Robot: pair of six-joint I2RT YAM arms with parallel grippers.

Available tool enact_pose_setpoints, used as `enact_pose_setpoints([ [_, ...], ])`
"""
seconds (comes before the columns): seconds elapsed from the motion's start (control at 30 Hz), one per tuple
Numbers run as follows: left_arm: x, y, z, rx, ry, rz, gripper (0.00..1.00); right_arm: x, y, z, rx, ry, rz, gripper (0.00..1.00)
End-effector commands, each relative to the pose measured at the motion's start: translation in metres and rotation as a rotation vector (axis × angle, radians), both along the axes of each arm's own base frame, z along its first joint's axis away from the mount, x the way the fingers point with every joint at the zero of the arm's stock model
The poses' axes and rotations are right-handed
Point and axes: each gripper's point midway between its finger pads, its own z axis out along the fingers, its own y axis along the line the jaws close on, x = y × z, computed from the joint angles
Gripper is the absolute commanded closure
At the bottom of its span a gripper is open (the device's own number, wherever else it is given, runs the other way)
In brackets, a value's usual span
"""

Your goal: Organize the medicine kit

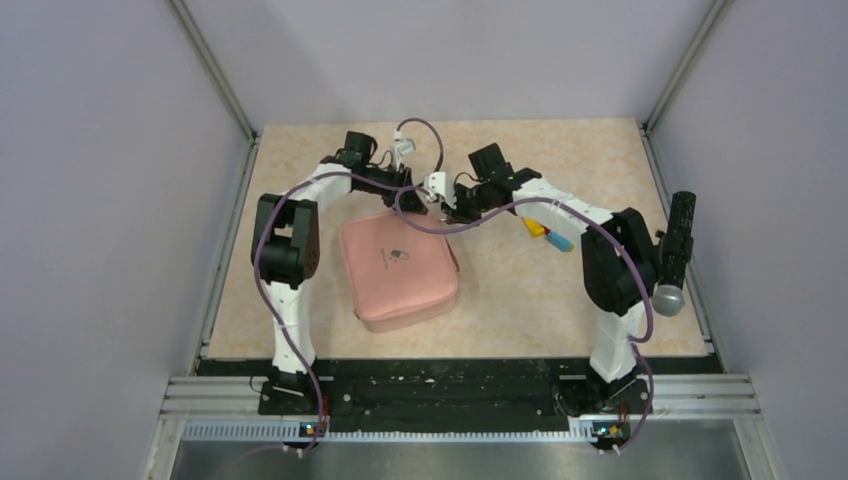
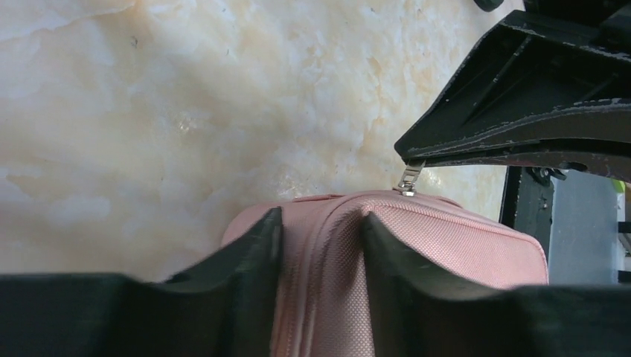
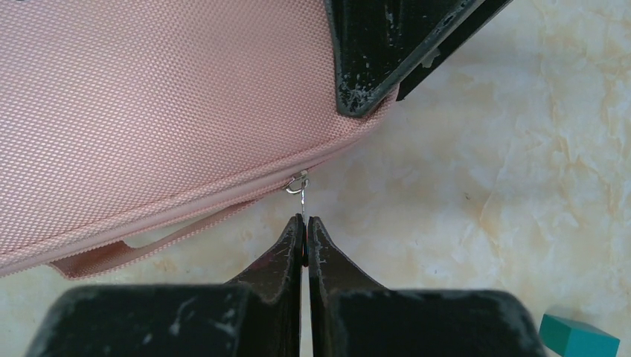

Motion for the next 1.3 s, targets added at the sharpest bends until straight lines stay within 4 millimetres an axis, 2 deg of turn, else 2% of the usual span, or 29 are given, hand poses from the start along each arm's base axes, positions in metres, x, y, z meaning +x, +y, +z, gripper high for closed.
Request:
enact_pose_setpoints([
  [0.0, -0.025, 0.009, -0.015, 0.053, 0.057, -0.077, 0.63, 0.018, 0.013, 0.031, 0.053, -0.114, 0.015, 1.0],
  [0.1, -0.018, 0.013, -0.021, 0.07, 0.085, -0.047, 0.85, 0.017, 0.013, 0.029, 0.05, -0.11, 0.018, 1.0],
  [0.17, -0.01, 0.015, -0.016, 0.06, 0.078, -0.022, 0.97, 0.013, 0.01, 0.027, 0.032, -0.113, 0.036, 1.0],
  [0.2, -0.005, 0.017, -0.012, 0.052, 0.073, -0.004, 1.0, 0.009, 0.008, 0.026, 0.019, -0.115, 0.05, 1.0],
  [0.27, 0.007, 0.024, -0.002, 0.041, 0.06, 0.037, 1.0, 0.001, -0.001, 0.025, -0.016, -0.125, 0.077, 1.0],
  [0.37, 0.026, 0.046, 0.01, 0.043, 0.033, 0.109, 1.0, -0.015, -0.017, 0.02, -0.076, -0.158, 0.14, 1.0],
  [0.53, 0.062, 0.103, 0.017, 0.085, 0.006, 0.307, 1.0, -0.041, -0.039, 0.014, -0.126, -0.151, 0.173, 1.0],
  [0.57, 0.068, 0.12, 0.018, 0.098, -0.002, 0.347, 1.0, -0.044, -0.043, 0.014, -0.128, -0.146, 0.168, 1.0],
  [0.7, 0.081, 0.169, 0.017, 0.152, -0.013, 0.478, 1.0, -0.053, -0.053, 0.013, -0.131, -0.123, 0.139, 1.0],
  [0.8, 0.089, 0.194, 0.02, 0.173, 0.011, 0.596, 1.0, -0.059, -0.06, 0.007, -0.137, -0.101, 0.113, 1.0],
  [0.93, 0.085, 0.215, 0.026, 0.193, 0.075, 0.782, 1.0, -0.056, -0.066, 0.002, -0.105, -0.028, 0.012, 1.0],
  [1.03, 0.067, 0.227, 0.015, 0.199, 0.193, 0.964, 1.0, -0.049, -0.067, 0.002, -0.063, 0.026, -0.063, 1.0],
  [1.13, 0.041, 0.224, 0.005, 0.192, 0.294, 1.036, 1.0, -0.042, -0.061, 0.007, -0.024, 0.042, -0.105, 1.0],
  [1.17, 0.032, 0.221, 0.004, 0.186, 0.31, 1.038, 0.91, -0.04, -0.058, 0.009, -0.011, 0.044, -0.111, 1.0],
  [1.23, 0.016, 0.22, 0.009, 0.195, 0.309, 1.048, 0.58, -0.03, -0.053, 0.013, 0.004, 0.033, -0.127, 1.0],
  [1.27, 0.012, 0.222, 0.014, 0.204, 0.28, 1.049, 0.49, -0.024, -0.05, 0.016, 0.012, 0.017, -0.129, 1.0],
])
